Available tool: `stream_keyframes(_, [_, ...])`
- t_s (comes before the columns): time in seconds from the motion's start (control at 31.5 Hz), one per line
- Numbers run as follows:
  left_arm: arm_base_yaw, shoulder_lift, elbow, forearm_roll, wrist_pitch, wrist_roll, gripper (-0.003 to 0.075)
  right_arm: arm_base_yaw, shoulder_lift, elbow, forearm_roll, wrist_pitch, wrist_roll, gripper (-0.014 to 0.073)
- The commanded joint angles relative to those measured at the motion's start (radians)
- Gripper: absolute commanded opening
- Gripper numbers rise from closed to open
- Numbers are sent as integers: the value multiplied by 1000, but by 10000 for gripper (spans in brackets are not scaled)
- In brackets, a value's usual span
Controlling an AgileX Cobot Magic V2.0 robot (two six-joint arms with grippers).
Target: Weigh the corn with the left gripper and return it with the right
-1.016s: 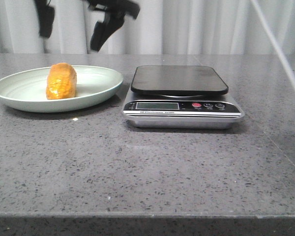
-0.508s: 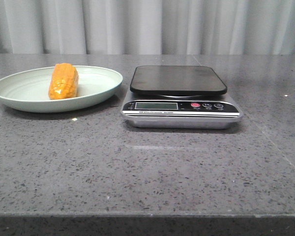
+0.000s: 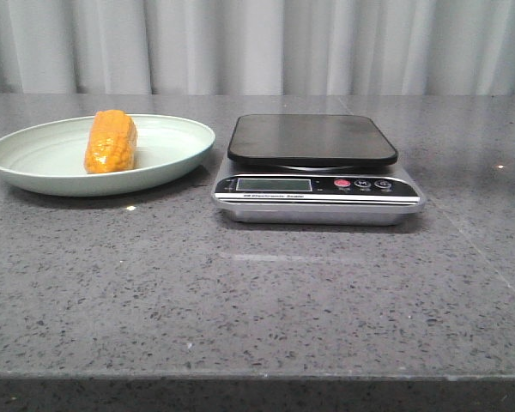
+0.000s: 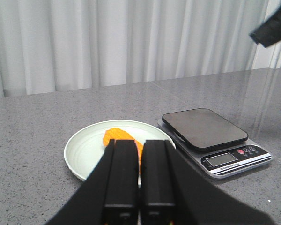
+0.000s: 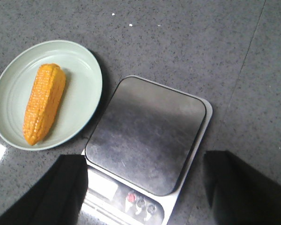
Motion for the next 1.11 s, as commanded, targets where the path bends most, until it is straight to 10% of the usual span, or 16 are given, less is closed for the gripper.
stream_keyframes(0.0, [2, 13, -25, 6, -65, 0, 132, -12, -165, 171, 13, -169, -33, 597])
stream_keyframes(0.57, [2, 13, -25, 5, -65, 0, 132, -20, -919, 781, -9, -392, -69, 587])
stream_keyframes(0.79, [2, 13, -25, 3, -65, 0, 132, -20, -1202, 988, -9, -482, -66, 117])
stream_keyframes(1.08, [2, 13, -25, -3, -65, 0, 132, -20, -1308, 1062, -31, -493, -66, 139])
